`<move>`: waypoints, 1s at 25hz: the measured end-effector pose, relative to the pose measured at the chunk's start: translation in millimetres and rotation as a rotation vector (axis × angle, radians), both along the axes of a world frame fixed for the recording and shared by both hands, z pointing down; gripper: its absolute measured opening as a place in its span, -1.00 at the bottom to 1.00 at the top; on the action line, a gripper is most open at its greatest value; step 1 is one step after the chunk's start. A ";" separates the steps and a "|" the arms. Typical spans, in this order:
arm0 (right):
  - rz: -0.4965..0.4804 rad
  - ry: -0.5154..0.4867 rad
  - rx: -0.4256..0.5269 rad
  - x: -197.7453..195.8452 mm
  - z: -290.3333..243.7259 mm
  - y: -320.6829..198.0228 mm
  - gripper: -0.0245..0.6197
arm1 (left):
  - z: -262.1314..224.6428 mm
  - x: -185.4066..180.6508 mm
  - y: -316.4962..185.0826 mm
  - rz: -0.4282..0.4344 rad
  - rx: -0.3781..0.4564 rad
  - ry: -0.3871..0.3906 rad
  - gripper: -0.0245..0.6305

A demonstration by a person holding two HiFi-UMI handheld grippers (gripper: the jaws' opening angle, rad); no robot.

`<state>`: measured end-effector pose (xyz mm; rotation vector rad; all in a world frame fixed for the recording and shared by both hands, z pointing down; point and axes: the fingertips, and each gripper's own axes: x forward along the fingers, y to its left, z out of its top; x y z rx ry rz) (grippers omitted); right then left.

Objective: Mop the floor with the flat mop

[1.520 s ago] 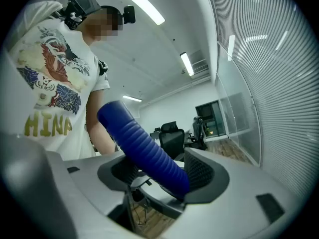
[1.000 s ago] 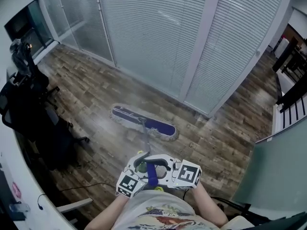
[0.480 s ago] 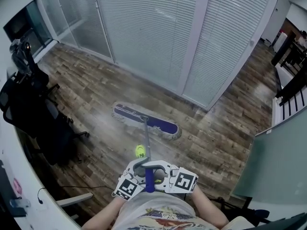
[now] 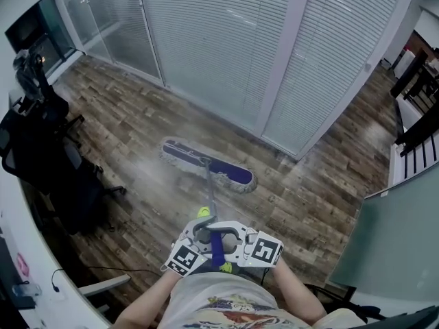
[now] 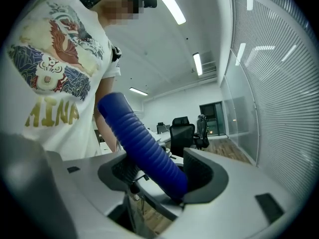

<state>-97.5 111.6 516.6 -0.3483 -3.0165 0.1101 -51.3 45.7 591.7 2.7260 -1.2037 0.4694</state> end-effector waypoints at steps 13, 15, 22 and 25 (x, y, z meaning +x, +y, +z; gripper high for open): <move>0.053 -0.018 0.017 -105.0 2.8 -194.8 -0.09 | 2.6 -105.1 -194.0 -0.031 0.006 0.069 -0.38; 0.078 -0.032 0.000 -123.2 -0.8 -237.4 -0.09 | 0.0 -123.5 -235.9 -0.031 0.017 0.085 -0.38; 0.154 0.007 -0.036 -182.6 2.7 -364.6 -0.09 | 0.3 -182.1 -360.3 -0.010 0.031 0.110 -0.38; 0.168 0.028 -0.041 -204.4 12.5 -396.6 -0.09 | 11.9 -203.3 -392.4 0.004 0.018 0.097 -0.37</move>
